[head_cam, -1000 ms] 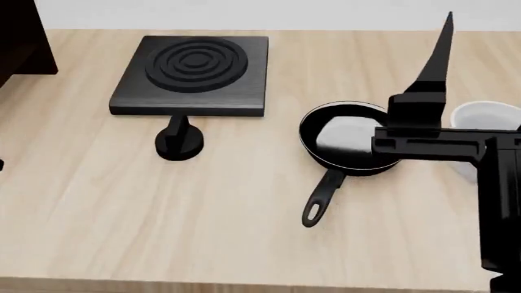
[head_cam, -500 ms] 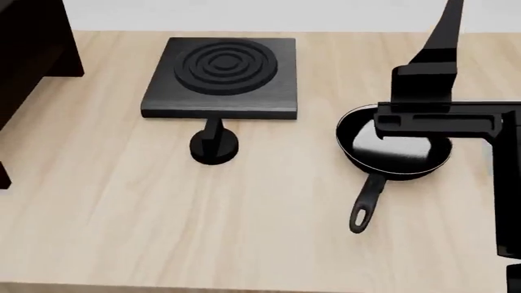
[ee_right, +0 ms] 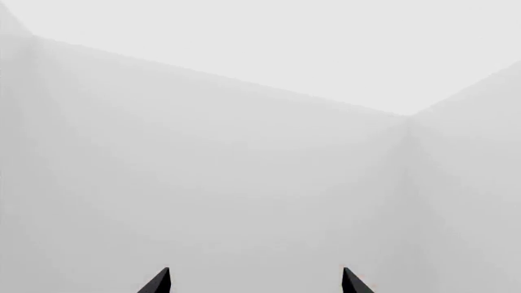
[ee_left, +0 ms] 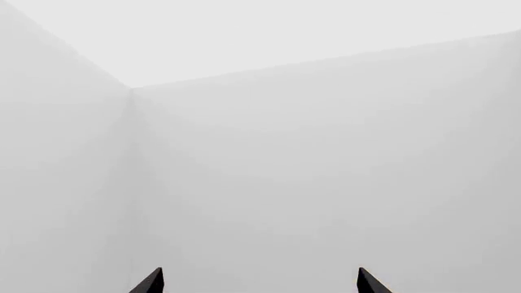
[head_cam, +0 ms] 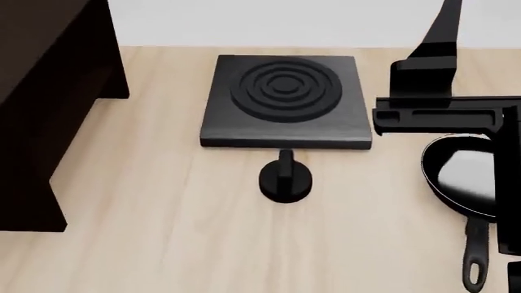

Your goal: Put the frying pan under the cabinet shelf.

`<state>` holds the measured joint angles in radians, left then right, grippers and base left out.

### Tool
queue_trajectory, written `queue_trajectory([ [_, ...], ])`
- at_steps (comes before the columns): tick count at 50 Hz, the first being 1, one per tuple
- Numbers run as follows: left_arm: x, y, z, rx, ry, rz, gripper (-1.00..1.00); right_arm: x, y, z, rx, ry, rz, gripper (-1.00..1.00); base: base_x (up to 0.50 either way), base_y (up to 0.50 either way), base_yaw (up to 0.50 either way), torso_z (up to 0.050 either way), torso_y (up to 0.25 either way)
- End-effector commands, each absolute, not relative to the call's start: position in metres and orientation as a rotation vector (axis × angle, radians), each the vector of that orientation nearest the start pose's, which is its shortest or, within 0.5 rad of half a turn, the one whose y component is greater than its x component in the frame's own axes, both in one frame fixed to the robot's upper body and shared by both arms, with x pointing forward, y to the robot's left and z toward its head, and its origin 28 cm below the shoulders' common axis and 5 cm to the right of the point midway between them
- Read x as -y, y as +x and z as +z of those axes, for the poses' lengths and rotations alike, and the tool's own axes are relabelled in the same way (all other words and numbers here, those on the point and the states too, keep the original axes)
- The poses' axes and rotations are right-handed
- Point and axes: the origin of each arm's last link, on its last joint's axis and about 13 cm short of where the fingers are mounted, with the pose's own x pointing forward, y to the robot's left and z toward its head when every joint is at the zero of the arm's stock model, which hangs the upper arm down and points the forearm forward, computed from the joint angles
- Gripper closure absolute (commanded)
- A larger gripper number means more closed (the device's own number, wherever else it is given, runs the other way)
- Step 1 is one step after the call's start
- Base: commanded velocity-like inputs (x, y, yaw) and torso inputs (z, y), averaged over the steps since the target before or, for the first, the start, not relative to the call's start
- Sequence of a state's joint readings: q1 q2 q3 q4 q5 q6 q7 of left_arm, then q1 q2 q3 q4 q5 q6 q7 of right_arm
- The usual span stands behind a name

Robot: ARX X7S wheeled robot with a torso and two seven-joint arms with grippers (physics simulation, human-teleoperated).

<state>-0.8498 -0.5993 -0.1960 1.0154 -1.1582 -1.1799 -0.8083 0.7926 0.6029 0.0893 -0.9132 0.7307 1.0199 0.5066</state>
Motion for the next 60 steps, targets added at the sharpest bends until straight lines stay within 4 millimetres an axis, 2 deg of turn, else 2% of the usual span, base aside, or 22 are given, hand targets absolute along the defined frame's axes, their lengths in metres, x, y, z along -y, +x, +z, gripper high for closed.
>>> queue_trajectory([
  [1,-0.2430,0.1771,0.2917,0.565,0.130,0.094,-1.00,0.1519,0.2046,0.2945,0.614,-0.189,-0.126,-1.00,0.35,0.35,0.00,0.000,0.000],
  [24,-0.2432,0.1773,0.2902,0.563,0.128,0.095,-1.00,0.1540,0.2044,0.2938,0.609,-0.193,-0.139,-1.00,0.36,0.17,0.00,0.000,0.000],
  [51,-0.2447,0.1742,0.2897,0.592,0.123,0.094,-1.00,0.1546,0.2045,0.2939,0.599,-0.206,-0.141,-1.00,0.47,0.19,0.00,0.000,0.001],
  [60,-0.2448,0.1710,0.2913,0.618,0.177,0.101,-1.00,0.1542,0.2033,0.2969,0.617,-0.191,-0.139,-1.00,0.04,0.00,0.00,0.000,-0.031],
])
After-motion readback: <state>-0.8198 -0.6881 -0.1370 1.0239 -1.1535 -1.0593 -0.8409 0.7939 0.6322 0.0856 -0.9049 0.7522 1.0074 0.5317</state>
